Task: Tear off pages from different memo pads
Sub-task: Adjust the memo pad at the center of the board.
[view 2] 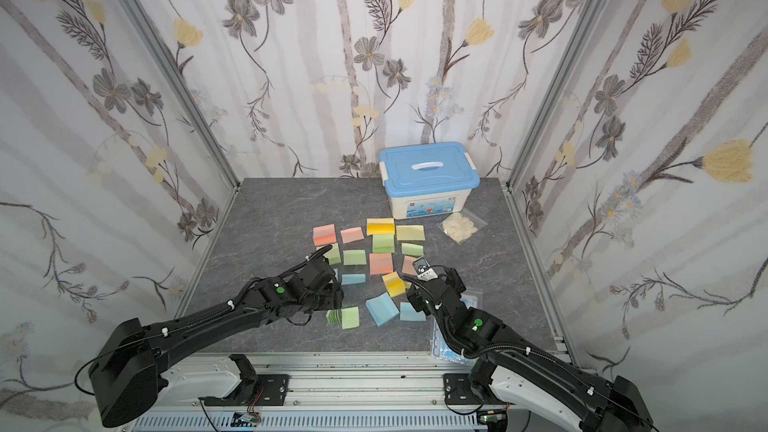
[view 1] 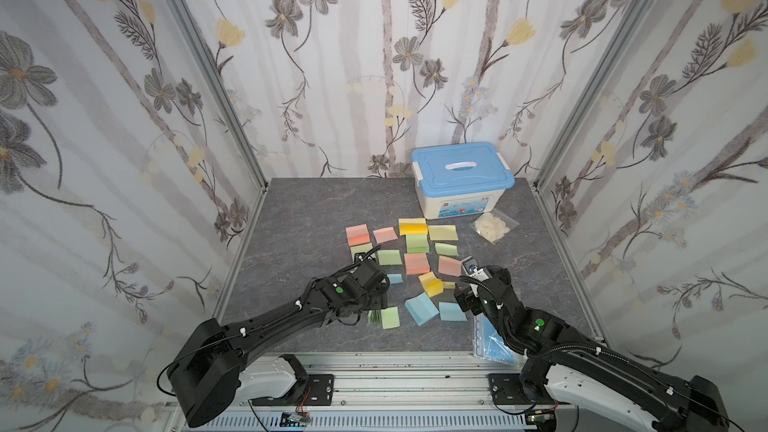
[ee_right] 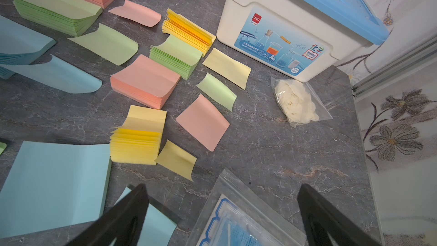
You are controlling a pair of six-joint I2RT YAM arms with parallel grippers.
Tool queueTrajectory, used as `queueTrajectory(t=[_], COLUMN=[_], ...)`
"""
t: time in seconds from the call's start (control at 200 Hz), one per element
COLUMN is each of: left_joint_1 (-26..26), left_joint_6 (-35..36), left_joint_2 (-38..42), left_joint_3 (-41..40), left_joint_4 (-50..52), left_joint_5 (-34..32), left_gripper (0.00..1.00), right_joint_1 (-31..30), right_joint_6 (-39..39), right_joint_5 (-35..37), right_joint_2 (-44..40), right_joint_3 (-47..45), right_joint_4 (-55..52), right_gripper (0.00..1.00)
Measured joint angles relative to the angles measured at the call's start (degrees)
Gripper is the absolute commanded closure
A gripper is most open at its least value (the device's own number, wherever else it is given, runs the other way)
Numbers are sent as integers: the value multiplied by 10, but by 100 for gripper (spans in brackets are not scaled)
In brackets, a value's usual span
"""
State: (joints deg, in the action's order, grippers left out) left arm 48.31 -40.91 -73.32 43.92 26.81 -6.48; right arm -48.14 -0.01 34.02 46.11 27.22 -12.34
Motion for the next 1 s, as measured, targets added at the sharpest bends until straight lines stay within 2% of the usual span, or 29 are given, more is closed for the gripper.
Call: queueTrajectory(t=[0.125,0.3,0.38,0.44,0.55,0.649,0.754,0.869,0.934,0.999], left_joint_1=[1,1,1,1,1,1,-9,-58,-67,-113], left_joint_6=[11,19,20,22,28,32,26,14,6,2], left_joint_2=[-26,-49,-62,-74,-96,-92,-50,20,32,65], left_joint_3=[3,2,2,2,4,-1,-29,-92,-107,-161], left_joint_4=[-4,-10,-16,-22,-31,-47,-49,-73,-70,-130], left_joint_5=[-4,0,4,7,7,8,32,92,110,186], left_gripper=[50,55,62,72,100,100,100,100,100,100], right_joint_1=[1,3,3,4,5,6,8,9,9,10], right_joint_6=[0,-2,-2,-6,-6,-6,-6,-6,-6,-6], right_joint_5=[-8,-15,-18,-22,-25,-26,-26,-26,-28,-30], right_joint_2=[9,17,17,17,13,8,4,4,4,4], right_joint_3=[-1,-1,-1,-2,-5,-8,-9,-9,-10,-10], right_joint_4=[1,5,5,5,6,6,6,6,7,7], right_gripper=[0,0,0,0,0,0,0,0,0,0])
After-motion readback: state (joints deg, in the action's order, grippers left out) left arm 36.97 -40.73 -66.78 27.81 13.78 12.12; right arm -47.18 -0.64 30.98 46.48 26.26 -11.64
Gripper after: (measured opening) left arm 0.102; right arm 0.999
